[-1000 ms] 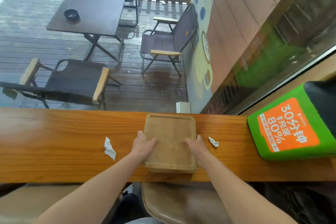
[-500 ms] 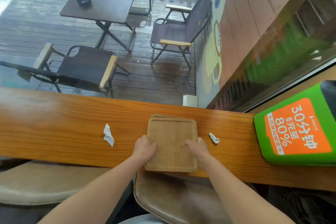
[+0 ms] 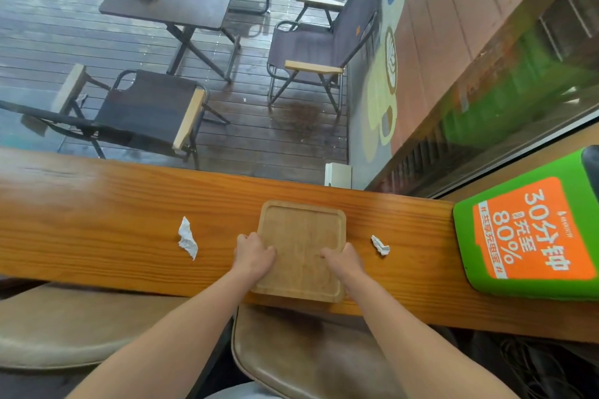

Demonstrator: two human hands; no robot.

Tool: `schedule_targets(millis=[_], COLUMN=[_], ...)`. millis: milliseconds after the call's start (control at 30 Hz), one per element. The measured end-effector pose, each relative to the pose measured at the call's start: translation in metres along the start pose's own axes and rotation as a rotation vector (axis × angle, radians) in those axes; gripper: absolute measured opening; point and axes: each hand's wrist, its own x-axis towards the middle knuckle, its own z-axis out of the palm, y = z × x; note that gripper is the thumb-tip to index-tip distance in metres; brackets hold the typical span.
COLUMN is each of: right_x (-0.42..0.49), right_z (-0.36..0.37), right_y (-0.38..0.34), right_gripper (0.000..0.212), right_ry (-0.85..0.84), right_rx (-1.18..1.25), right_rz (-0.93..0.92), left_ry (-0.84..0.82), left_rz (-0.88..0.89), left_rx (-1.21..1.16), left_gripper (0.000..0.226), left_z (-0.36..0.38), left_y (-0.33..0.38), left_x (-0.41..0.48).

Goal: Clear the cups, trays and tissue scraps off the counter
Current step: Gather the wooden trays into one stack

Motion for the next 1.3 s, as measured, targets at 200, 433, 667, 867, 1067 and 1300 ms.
schedule_targets(millis=[200,433,667,867,1067,1300], right_x=[0.002,0.004,0.004,0.002,0.0,0.002], right_z=[0.004,0.004,0.003,0.003,0.005,-0.005], right_y=[-0.003,-0.006,-0.011,-0.014,-0.013,-0.01], right_gripper=[0.081,0.083,0.073,0.071,0.073,0.072], right_ry=[0.047,0.05,0.071,0.08,0.063,0.027], right_rx=[-0.111,-0.116,-0.14,-0.135,-0.045,0.117], right_rz=[0.025,0.039,0.053,0.053,0.051,0.111], left_ry=[0.009,-0.008,0.016,-0.043,-0.08,-0.148], left_rz=[-0.014,0.003,0.026,0.035,0.03,-0.067], left_rx=[0.083,0.098,0.083,0.077,-0.018,-0.192], left_gripper=[0.045,0.043,0.042,0.039,0.037,0.048], left_z=[0.0,0.001,0.0,-0.005,-0.004,-0.008], left_y=[0.0,0.002,0.002,0.0,-0.002,-0.003], left_x=[0.005,0.01,0.011,0.014,0.011,0.015])
